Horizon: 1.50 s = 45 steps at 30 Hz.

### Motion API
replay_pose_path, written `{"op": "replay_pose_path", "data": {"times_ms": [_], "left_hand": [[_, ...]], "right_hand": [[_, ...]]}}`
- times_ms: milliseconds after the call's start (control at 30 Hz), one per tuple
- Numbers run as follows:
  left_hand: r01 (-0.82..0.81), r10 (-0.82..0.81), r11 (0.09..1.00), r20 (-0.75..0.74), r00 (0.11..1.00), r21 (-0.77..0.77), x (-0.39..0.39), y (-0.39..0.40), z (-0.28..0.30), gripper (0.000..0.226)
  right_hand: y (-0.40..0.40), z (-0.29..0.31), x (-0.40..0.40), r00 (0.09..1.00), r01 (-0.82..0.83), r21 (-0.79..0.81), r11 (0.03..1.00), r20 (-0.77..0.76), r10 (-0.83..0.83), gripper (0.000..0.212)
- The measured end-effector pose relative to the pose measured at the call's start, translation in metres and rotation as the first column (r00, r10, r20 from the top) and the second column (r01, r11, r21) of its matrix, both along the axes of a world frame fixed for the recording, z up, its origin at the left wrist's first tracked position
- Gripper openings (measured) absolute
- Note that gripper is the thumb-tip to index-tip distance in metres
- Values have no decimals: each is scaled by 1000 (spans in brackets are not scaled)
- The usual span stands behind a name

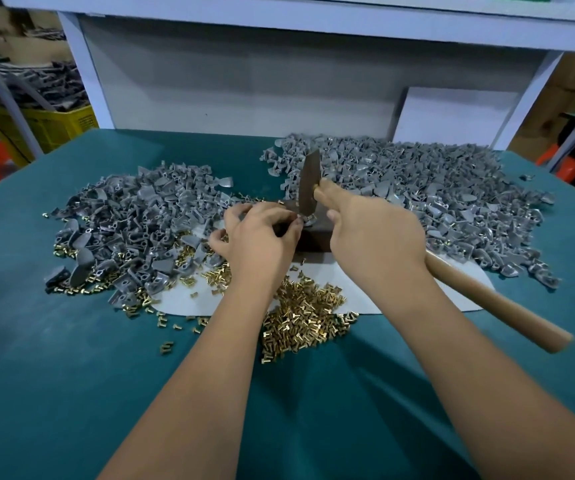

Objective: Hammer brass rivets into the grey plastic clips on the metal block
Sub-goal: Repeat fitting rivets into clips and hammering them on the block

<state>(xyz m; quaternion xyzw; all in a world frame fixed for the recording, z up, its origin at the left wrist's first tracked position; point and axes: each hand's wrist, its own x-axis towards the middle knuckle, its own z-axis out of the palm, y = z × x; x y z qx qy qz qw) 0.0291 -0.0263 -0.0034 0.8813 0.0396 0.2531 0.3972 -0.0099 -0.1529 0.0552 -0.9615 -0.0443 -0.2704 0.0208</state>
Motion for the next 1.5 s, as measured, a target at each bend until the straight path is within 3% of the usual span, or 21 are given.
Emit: {"op": "replay_pose_path", "data": {"times_ms": [100, 200, 267, 400, 600, 667, 833, 1200, 1433, 1500], "left_hand": [[-7, 6, 1000, 10, 1000, 1, 0, 1, 1, 12], [8, -8, 1000, -4, 1000, -6, -1, 1, 1, 12], [6, -6, 1000, -2, 1000, -12, -1, 2, 1, 12], [23, -24, 1000, -17, 1000, -21, -1, 2, 2, 10], [62, -72, 993, -107, 992, -99, -1, 3, 5, 10], [89, -109, 984, -127, 986, -153, 0, 4, 7, 10], [123, -155, 955, -99, 983, -269, -2, 4, 12, 23], [167, -191, 947, -64, 980, -274, -8, 7, 14, 24], [198, -210, 944, -18, 977, -265, -6, 7, 14, 29], [202, -213, 941, -11, 977, -271, -5, 7, 13, 28]], "right_hand": [[1, 0, -1, 998, -12, 50, 999, 57, 9, 51], [0, -3, 2, 1000, 9, 28, 1000, -10, -9, 52], [-1, -3, 1, 998, 50, 39, 998, 32, -51, 51], [-5, -7, 5, 1000, -8, 20, 1000, -19, 8, 53], [-22, -6, 12, 987, 83, 277, 957, 112, -118, 43], [-31, -11, 15, 979, 156, 307, 939, 79, -188, 43], [-47, -24, 16, 970, 239, 284, 928, -33, -240, 39], [-62, -43, 23, 932, 350, 328, 878, -219, -290, 17], [-62, -42, 22, 930, 330, 313, 891, -270, -249, 16], [-59, -40, 20, 939, 325, 211, 922, -188, -288, 21]]}}
